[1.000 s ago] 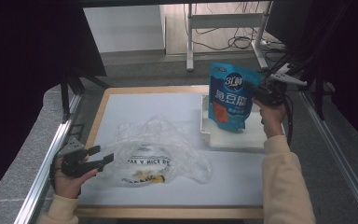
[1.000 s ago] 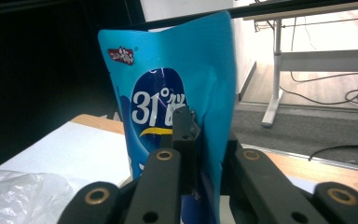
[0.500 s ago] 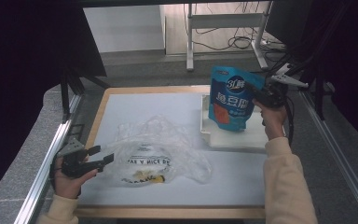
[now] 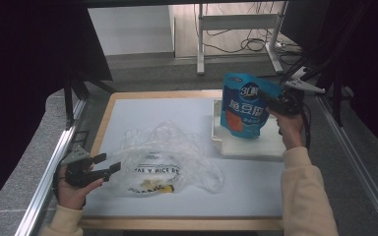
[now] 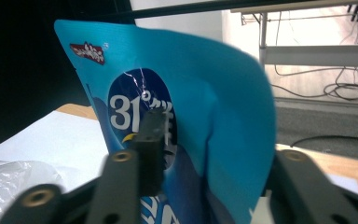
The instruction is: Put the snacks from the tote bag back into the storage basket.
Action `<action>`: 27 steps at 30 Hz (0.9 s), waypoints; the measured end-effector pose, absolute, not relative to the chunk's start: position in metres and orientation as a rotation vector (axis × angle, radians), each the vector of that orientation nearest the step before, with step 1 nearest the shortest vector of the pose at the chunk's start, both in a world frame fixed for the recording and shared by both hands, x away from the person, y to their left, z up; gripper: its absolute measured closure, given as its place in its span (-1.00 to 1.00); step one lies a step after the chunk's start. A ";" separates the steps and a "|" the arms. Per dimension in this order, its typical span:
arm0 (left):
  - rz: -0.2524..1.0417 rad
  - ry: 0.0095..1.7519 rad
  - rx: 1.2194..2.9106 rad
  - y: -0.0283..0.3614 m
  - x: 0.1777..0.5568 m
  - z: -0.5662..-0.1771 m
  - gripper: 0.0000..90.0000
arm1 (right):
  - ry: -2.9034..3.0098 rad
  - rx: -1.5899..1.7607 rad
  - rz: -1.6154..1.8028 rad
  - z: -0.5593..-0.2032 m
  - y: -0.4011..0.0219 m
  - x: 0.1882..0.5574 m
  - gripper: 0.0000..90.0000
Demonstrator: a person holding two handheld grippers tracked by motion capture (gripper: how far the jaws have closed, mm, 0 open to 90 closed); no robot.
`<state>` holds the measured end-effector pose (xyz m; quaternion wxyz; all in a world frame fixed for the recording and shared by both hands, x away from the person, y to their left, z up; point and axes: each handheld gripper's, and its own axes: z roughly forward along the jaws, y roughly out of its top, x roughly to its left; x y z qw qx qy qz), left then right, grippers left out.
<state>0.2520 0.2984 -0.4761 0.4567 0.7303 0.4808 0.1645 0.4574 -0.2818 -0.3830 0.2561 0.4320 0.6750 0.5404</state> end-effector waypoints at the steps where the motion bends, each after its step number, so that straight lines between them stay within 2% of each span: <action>1: 0.405 1.185 1.800 0.298 0.252 -0.476 -0.40 | 1.833 1.183 1.451 -0.384 -0.281 0.456 0.08; 7: 0.406 1.181 1.798 0.298 0.252 -0.475 -0.40 | 1.834 1.210 1.437 -0.387 -0.284 0.448 -0.06; 27: 0.409 1.173 1.796 0.297 0.251 -0.474 -0.40 | 1.869 1.213 1.418 -0.404 -0.295 0.400 -0.14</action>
